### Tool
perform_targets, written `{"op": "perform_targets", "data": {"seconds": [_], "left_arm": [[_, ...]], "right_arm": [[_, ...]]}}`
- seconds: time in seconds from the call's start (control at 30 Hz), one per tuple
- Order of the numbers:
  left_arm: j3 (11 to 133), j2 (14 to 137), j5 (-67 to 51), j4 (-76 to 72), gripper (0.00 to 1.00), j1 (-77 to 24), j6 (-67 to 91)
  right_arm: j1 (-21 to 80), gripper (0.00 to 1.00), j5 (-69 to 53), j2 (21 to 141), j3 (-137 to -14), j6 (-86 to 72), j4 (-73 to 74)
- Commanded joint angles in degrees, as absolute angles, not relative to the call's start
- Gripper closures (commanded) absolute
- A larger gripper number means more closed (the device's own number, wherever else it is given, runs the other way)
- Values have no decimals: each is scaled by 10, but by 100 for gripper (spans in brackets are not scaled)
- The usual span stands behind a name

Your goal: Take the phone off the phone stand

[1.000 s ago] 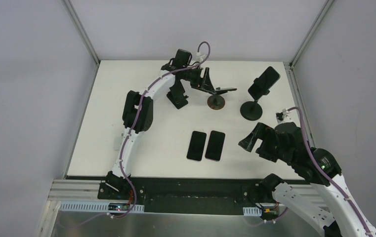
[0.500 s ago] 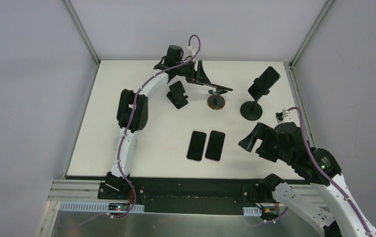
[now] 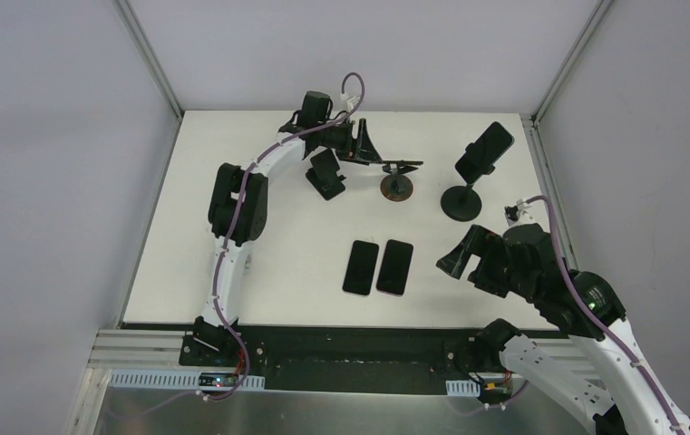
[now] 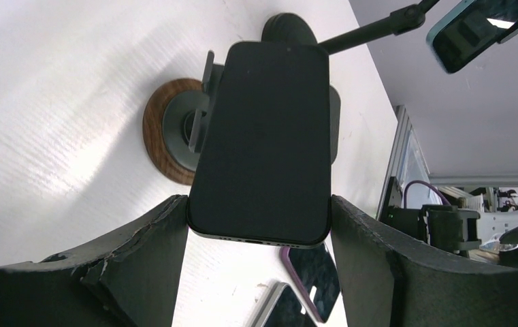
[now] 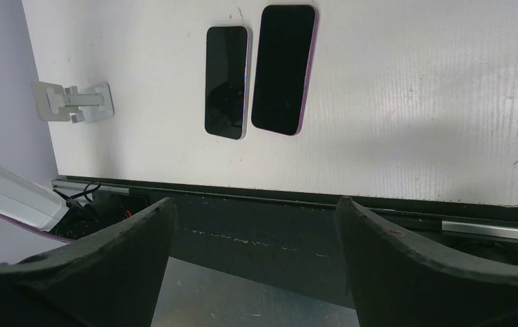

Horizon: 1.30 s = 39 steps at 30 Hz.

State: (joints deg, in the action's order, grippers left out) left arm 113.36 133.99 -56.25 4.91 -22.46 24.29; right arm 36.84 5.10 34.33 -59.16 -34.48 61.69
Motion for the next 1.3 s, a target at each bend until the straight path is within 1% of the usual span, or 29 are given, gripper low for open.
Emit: {"op": "perform_targets", "data": {"seconds": [0.0, 0.2, 0.27, 0.4, 0.47, 0.6, 0.77, 0.93, 0.97, 1.07, 1.13, 1.27], "left_arm": [[1107, 1278, -577, 24, 100, -226, 227], [1092, 1274, -577, 24, 94, -238, 221], [1090, 1275, -577, 24, 89, -243, 220], [1092, 1285, -574, 24, 74, -246, 223], [1092, 1289, -568, 24, 63, -247, 225], [1097, 1296, -557, 24, 47, -247, 229], [1108, 1307, -551, 24, 34, -248, 236], [1107, 1316, -548, 24, 29, -248, 238], [1107, 1317, -548, 24, 24, -248, 239], [1107, 1320, -548, 24, 22, -249, 240], [1107, 1323, -548, 24, 15, -250, 241], [1107, 1329, -546, 24, 9, -250, 242]], "right_arm": [[366, 11, 45, 349, -588, -349, 602], [366, 11, 42, 351, -586, -349, 600], [366, 11, 40, 351, -586, -349, 600], [366, 11, 40, 349, -586, -348, 600], [366, 11, 42, 346, -586, -348, 601], [366, 11, 45, 342, -584, -348, 602], [366, 11, 46, 342, -583, -346, 603], [366, 11, 50, 340, -584, -343, 607], [366, 11, 51, 340, -584, -342, 607], [366, 11, 50, 340, -583, -342, 607], [366, 11, 50, 339, -583, -342, 607], [366, 11, 50, 339, -583, -341, 608]]}}
